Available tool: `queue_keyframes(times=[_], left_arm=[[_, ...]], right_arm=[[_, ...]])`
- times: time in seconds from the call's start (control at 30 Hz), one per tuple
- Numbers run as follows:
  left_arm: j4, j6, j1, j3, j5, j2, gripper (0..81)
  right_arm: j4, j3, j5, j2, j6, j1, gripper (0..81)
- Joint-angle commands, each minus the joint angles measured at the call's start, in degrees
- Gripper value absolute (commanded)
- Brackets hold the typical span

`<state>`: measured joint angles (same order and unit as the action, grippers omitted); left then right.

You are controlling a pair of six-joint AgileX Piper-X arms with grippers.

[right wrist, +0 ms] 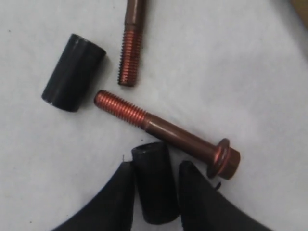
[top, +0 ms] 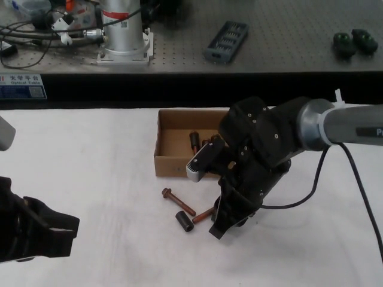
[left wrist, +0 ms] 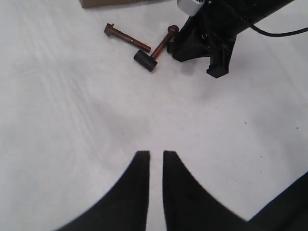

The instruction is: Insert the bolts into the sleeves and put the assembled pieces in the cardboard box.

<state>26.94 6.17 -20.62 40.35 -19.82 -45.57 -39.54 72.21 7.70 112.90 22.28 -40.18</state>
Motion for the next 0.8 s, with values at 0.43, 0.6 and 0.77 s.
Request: queue_keyframes(times=[0.43,0.6,0.77], left_arm=[[-0.05,0.46,0.11,0.05,-0.56,0.4,8.1],[-0.05,0.46,0.11,0.05,-0.56,0.4,8.1],[-0.05,0.46,0.11,0.05,-0.56,0.4,8.1]], right_arm=[[-1.14,2.21,-0.99,0.49,0.94,-1.67,24.2],[-2.79,2.21,-1.14,0.49,0.94,-0.94,24.2],[-2.63,1.96,-1.12,0.64,0.94,-0.94,24.2]])
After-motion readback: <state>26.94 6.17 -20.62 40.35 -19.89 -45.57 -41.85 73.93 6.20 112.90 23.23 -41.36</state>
